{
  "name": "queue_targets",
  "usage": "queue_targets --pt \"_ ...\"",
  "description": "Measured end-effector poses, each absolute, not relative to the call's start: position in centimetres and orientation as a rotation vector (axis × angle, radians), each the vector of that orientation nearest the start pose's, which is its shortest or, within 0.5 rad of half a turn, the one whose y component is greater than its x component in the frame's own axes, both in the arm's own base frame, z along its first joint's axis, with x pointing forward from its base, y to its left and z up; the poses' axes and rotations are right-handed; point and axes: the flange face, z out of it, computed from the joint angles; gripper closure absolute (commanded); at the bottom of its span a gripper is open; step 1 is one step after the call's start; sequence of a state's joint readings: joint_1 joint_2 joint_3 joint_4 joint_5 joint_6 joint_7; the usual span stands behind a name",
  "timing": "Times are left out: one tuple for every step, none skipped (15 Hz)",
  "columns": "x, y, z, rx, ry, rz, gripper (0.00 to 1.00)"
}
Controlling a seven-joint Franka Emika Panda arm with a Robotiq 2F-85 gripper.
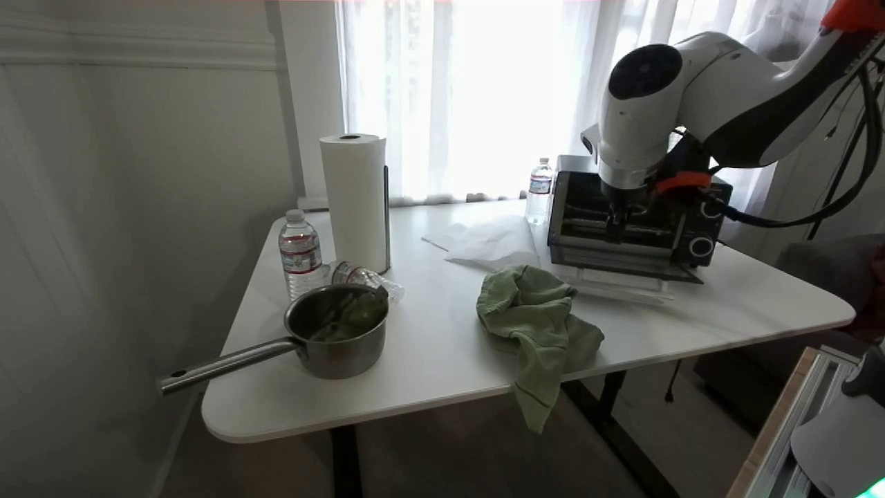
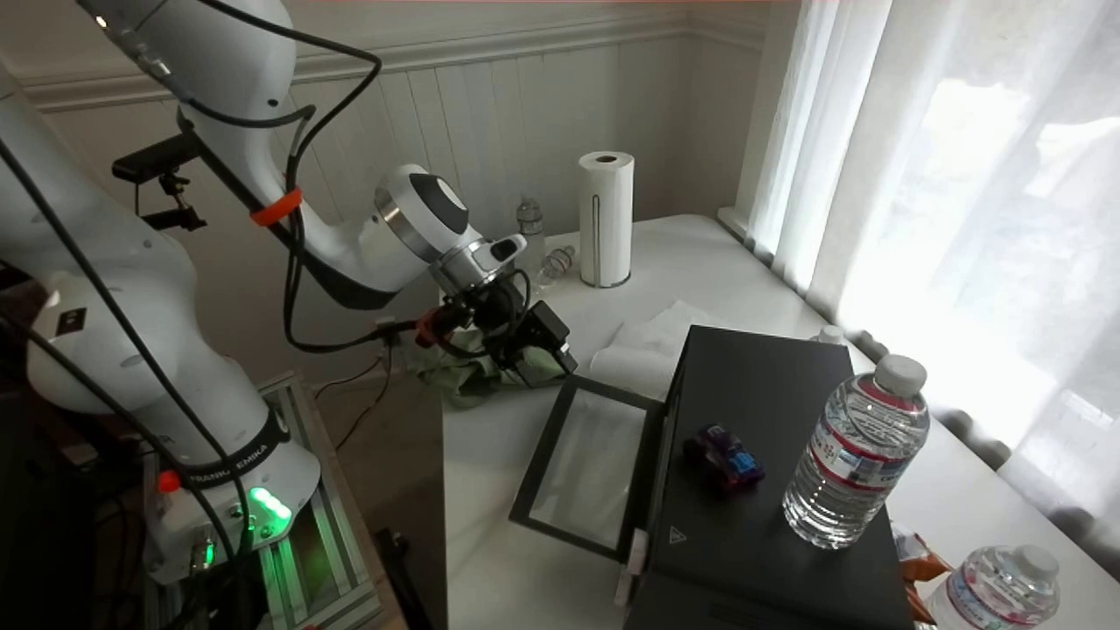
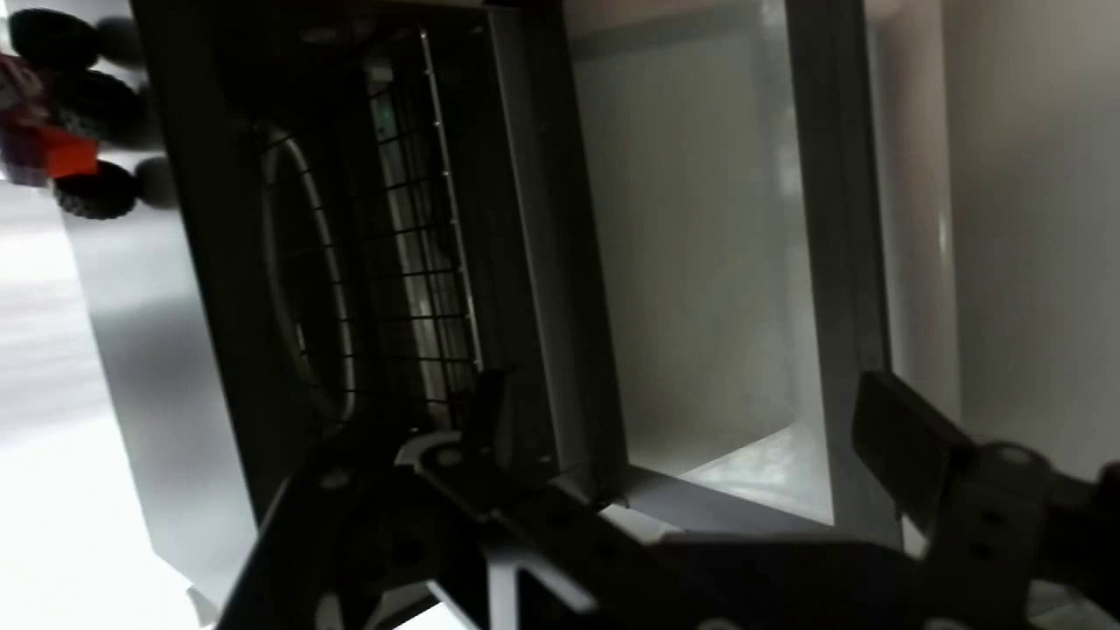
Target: Close the oven door
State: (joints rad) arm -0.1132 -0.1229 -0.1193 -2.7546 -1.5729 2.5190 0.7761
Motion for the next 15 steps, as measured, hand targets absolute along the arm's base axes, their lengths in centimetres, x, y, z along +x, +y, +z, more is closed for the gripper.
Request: queue_targets --pt "36.2 -7.4 23.6 2.348 0.486 0.128 0.00" --pt "36.1 -7.4 23.1 2.362 0.503 0.090 0.00" --pt "35.9 -7.3 22.6 2.372 0.519 0.058 0.00" --pt "35.8 -7.3 22.0 2.380 0.533 0.030 0.00" --pt "35.6 -7.3 21.5 2.384 0.547 0.008 0.00" --pt "35.5 -7.2 21.1 2.387 0.557 -0.008 0.00" --pt "35.4 -7.1 20.6 2.389 0.565 -0.021 0.00" --pt "35.2 -7.0 20.3 2.390 0.572 -0.032 0.00" --pt "35.1 -7.0 19.9 2.391 0.578 -0.040 0.00" --pt "35.1 -6.9 19.7 2.389 0.582 -0.041 0.00" --pt "35.1 -6.8 19.5 2.388 0.582 -0.039 0.00" --pt "35.1 -6.8 19.4 2.386 0.580 -0.036 0.00" --pt "35.2 -6.8 19.3 2.382 0.579 -0.030 0.00" --pt "35.3 -6.8 19.2 2.374 0.578 -0.020 0.00" --pt "35.4 -6.9 19.2 2.366 0.576 -0.008 0.00"
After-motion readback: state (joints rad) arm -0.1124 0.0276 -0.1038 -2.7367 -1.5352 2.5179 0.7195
